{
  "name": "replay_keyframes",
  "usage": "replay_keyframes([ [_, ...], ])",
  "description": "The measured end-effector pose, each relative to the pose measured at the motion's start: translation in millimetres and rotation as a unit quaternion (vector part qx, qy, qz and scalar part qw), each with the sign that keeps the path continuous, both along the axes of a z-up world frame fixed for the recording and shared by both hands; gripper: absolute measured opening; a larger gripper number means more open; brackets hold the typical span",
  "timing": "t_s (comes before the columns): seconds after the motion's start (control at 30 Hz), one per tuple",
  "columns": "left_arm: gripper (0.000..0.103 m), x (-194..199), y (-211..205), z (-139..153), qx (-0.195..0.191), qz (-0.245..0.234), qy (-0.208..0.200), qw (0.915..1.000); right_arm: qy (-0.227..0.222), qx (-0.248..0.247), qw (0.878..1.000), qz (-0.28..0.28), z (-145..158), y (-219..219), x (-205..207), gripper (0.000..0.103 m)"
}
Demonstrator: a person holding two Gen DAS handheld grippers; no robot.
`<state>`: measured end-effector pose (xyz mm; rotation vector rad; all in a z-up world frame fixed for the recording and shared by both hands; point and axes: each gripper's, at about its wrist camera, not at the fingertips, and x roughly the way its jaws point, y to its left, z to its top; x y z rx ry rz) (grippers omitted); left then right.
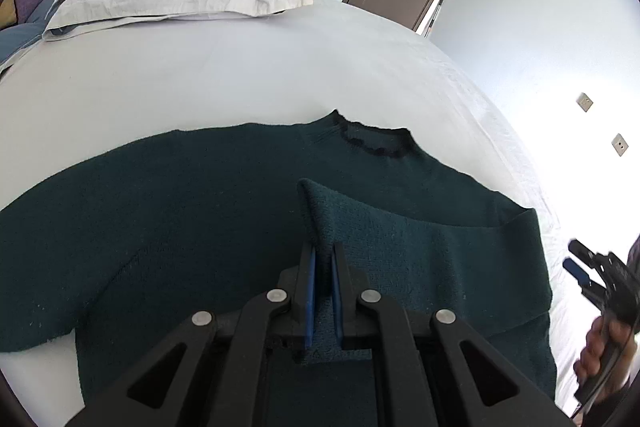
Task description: Fold small clothes
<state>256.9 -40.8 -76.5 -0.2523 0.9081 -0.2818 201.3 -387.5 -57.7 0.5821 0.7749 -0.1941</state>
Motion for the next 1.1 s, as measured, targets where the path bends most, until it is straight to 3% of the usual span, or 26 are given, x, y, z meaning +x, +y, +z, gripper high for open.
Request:
replay_keyframes([
  [0.23, 0.008, 2, 10, -1, -0.01, 0.038, -0.042, 0.9983, 0.048, -0.013, 0.999, 0.018, -28, -11, 43, 0.055],
  [0.37, 0.008, 2, 9, -11, 0.006, 0.04, -0.04, 0.9984, 0.051, -0.012, 0.998, 0.022, -38, -14, 56, 0.053],
  [0.47, 0.008, 4, 13, -23, -0.005, 0.052, -0.027, 0.9983, 0.064, -0.028, 0.997, 0.034, -40, -13, 65, 0.03],
  [0.5, 0.008, 6, 13, -26, -0.008, 0.055, -0.023, 0.9982, 0.078, -0.039, 0.996, 0.036, -42, -13, 68, 0.012],
  [0.53, 0.008, 6, 13, -28, -0.008, 0.057, -0.021, 0.9981, 0.082, -0.043, 0.995, 0.035, -43, -13, 70, 0.008],
  [0.7, 0.008, 8, 9, -36, 0.004, 0.057, -0.019, 0.9982, 0.099, -0.078, 0.992, -0.009, -46, -30, 74, 0.0],
  [0.8, 0.009, 14, 10, -43, -0.002, 0.057, -0.01, 0.9983, 0.094, -0.034, 0.995, -0.011, -55, -50, 76, 0.0],
  [0.9, 0.01, 15, 6, -44, 0.008, 0.055, -0.016, 0.9983, 0.069, -0.037, 0.997, 0.014, -35, -45, 64, 0.0],
  [0.97, 0.011, 15, 5, -45, 0.012, 0.055, -0.02, 0.9982, 0.053, -0.052, 0.997, 0.024, -18, -34, 51, 0.005],
  [1.0, 0.011, 14, 5, -45, 0.012, 0.056, -0.021, 0.9981, 0.048, -0.058, 0.997, 0.034, -11, -25, 45, 0.013],
  [1.1, 0.012, 14, 5, -45, 0.012, 0.056, -0.02, 0.9982, 0.035, -0.083, 0.994, 0.06, 2, 10, 21, 0.057],
])
